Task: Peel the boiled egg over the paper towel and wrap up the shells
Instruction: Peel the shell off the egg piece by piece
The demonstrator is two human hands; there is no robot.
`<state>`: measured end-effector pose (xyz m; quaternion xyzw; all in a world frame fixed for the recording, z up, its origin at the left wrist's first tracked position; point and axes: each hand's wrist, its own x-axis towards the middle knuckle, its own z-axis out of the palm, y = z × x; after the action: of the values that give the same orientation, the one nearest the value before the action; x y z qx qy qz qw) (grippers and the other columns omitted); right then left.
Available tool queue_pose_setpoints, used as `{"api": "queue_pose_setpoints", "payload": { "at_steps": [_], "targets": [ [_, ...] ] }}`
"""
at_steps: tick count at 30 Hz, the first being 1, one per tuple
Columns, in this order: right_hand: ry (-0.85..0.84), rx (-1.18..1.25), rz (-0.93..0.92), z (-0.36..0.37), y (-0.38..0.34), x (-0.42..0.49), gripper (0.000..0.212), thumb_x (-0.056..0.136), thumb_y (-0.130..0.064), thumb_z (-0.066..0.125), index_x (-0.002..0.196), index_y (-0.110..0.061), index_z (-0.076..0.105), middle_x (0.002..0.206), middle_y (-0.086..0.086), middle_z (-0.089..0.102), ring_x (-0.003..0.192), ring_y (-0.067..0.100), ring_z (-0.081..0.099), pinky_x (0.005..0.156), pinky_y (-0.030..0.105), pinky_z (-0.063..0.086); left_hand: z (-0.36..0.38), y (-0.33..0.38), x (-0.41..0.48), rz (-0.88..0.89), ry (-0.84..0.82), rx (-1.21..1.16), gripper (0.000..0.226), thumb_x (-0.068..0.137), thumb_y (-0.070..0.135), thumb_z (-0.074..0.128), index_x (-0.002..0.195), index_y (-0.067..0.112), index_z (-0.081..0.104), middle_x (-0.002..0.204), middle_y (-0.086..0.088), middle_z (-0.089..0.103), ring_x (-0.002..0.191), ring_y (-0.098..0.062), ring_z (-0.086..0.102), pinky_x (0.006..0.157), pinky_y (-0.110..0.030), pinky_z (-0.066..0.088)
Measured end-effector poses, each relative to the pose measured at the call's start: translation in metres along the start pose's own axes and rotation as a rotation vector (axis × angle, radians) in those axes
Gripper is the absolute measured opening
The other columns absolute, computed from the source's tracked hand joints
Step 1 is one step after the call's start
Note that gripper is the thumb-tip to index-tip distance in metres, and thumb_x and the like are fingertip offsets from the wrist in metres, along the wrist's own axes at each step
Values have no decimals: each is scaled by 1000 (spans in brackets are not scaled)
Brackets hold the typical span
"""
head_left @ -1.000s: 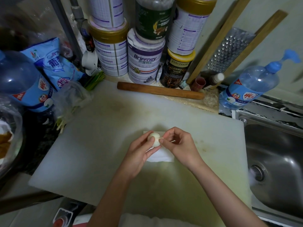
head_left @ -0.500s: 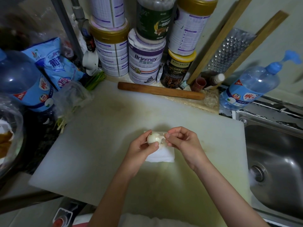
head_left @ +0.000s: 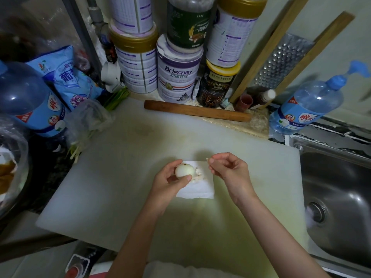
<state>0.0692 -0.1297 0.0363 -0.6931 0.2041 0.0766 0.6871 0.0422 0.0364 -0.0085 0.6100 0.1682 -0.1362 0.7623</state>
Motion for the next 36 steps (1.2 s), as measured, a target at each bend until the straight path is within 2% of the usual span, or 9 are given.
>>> {"api": "queue_pose_setpoints", "payload": {
  "at_steps": [6, 9, 14, 17, 20, 24, 27, 32, 36],
  "targets": [
    [-14, -391, -5, 7, 30, 4, 19, 78, 1, 69, 73, -17, 72, 72, 2, 68, 74, 18, 64, 83, 33, 54, -2, 4, -4, -43, -47, -119, 38, 80, 2, 68, 115, 15, 58, 100, -1, 72, 92, -15, 66, 74, -25, 56],
    [-20, -526, -103, 11, 32, -1, 22, 78, 1, 68, 73, -21, 73, 72, -4, 70, 72, 18, 68, 74, 21, 53, -4, 9, -7, -101, -100, -294, 30, 79, 21, 65, 107, 12, 60, 107, -14, 70, 94, -25, 68, 70, -27, 55],
    [26, -525, -254, 11, 11, -11, 14, 79, -9, 71, 67, -15, 67, 55, 0, 64, 51, 16, 63, 60, 29, 52, -3, 20, -9, -170, -206, -330, 53, 78, 50, 54, 112, 9, 60, 103, -18, 71, 81, -19, 69, 66, -25, 54],
    [-55, -514, -307, 11, -3, -15, 13, 88, -10, 61, 79, -16, 69, 62, -1, 68, 59, 15, 65, 67, 36, 55, -3, 26, -11, -164, -223, -297, 52, 80, 57, 48, 104, 16, 67, 96, -18, 72, 72, -17, 67, 61, -22, 52],
    [-150, -524, -351, 13, -12, -22, 19, 92, -16, 55, 107, -24, 66, 91, -11, 72, 87, 0, 66, 82, 22, 53, -4, 29, -14, -155, -217, -228, 52, 80, 63, 44, 94, 22, 73, 90, -16, 74, 67, -17, 66, 59, -21, 51],
    [-286, -616, -394, 18, -16, -30, 61, 74, -51, 64, 129, -27, 52, 114, -13, 62, 105, 1, 58, 88, 14, 47, -1, 31, -15, -149, -188, -191, 58, 82, 63, 45, 102, 14, 67, 82, -13, 74, 65, -18, 68, 55, -20, 50],
    [-325, -678, -455, 22, -9, -30, 63, 70, -39, 75, 128, -25, 53, 113, -11, 60, 100, 4, 59, 89, 20, 49, 5, 29, -14, -164, -204, -163, 63, 78, 62, 41, 108, 13, 66, 84, -12, 75, 74, -16, 72, 54, -19, 51],
    [-312, -554, -350, 15, -2, -19, 57, 72, -26, 76, 125, -30, 54, 109, -9, 65, 90, 7, 64, 84, 22, 53, 9, 24, -9, -184, -143, -8, 54, 94, 52, 28, 82, 20, 71, 72, -5, 75, 64, -19, 72, 53, -20, 54],
    [-359, -622, -355, 5, 0, -8, 58, 71, -36, 73, 126, -26, 56, 103, -6, 67, 88, 6, 64, 82, 20, 53, 9, 18, -9, -102, 33, 31, 32, 88, 44, 48, 75, 24, 69, 67, 3, 72, 63, -12, 70, 56, -23, 56]
  ]
}}
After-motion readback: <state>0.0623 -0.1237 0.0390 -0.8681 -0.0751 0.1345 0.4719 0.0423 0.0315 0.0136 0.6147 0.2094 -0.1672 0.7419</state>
